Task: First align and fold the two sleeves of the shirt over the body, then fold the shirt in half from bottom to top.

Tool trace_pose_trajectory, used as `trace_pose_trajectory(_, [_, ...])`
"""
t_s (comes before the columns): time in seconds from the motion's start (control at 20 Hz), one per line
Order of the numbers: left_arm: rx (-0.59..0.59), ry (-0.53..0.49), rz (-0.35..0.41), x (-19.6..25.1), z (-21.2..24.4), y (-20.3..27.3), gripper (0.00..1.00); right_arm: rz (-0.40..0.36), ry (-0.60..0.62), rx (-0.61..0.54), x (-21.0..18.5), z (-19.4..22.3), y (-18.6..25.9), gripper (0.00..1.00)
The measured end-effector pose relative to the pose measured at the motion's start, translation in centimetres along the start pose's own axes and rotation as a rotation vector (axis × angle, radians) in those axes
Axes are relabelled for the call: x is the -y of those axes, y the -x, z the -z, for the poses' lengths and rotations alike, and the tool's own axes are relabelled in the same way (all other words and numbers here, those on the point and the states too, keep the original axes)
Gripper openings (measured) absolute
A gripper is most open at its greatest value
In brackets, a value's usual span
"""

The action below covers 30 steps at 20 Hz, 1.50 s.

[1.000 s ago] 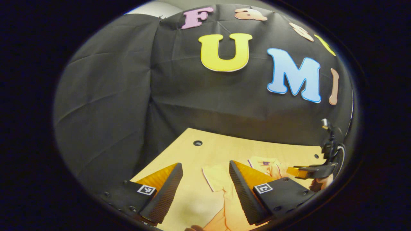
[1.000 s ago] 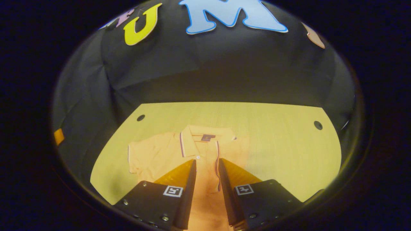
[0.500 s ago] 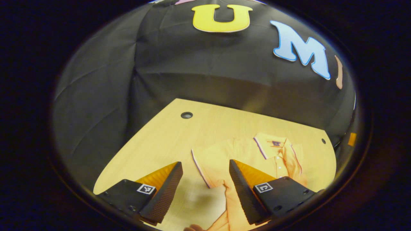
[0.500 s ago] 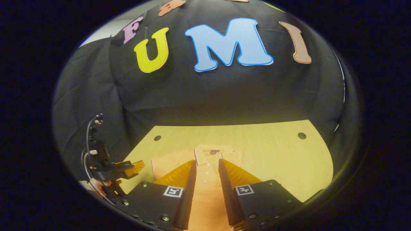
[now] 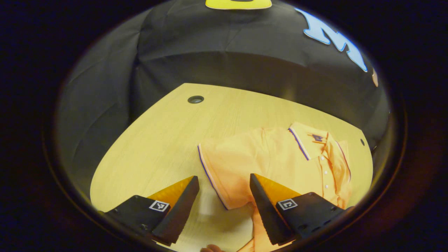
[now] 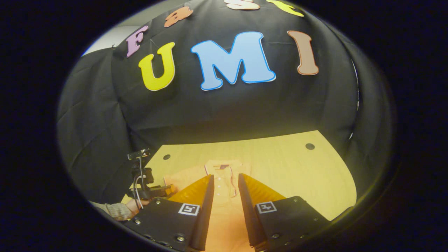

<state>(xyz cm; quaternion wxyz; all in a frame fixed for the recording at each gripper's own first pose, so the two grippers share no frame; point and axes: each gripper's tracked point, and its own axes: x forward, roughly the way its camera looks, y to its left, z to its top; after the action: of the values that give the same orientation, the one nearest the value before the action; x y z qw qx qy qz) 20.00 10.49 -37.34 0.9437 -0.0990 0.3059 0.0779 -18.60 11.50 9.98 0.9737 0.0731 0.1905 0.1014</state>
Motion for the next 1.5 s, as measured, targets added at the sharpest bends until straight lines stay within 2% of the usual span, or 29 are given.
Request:
trace_pose_trajectory(0.2, [-0.036, 0.001, -0.026, -0.2, 1.3, -1.3, 0.95, 0.034, -0.016, -0.006, 1.0, 0.3, 0.6, 0.45])
trace_pose_trajectory(0.45, [-0.030, -0.048, -0.051, 0.3, 1.1, -2.0, 0.97, 0.053, -0.041, -0.009, 1.7, 0.6, 0.7, 0.45])
trace_pose_trajectory(0.6, [-0.026, -0.060, -0.042, 1.0, 0.9, -2.3, 0.74, 0.059, -0.044, -0.014, 1.8, 0.8, 0.7, 0.45])
trace_pose_trajectory(0.75, [-0.027, -0.072, -0.045, 1.5, 0.9, -2.4, 0.21, 0.061, -0.042, -0.019, 1.9, 0.9, 0.7, 0.45])
trace_pose_trajectory(0.95, [-0.029, -0.089, -0.056, 1.5, 0.7, -2.4, 0.21, 0.061, -0.047, -0.020, 1.9, 1.1, 0.7, 0.45])
trace_pose_trajectory(1.15, [0.042, -0.184, -0.052, 3.2, -2.1, -1.4, 0.21, 0.069, -0.055, -0.022, 2.0, 1.2, 0.6, 0.45])
trace_pose_trajectory(1.35, [0.153, -0.325, 0.029, 8.7, -5.9, 0.5, 0.21, 0.079, -0.082, -0.030, 2.2, 1.7, 0.6, 0.45])
trace_pose_trajectory(1.5, [0.204, -0.417, 0.107, 14.1, -6.8, 1.7, 0.21, 0.093, -0.097, -0.029, 2.5, 1.8, 0.7, 0.45])
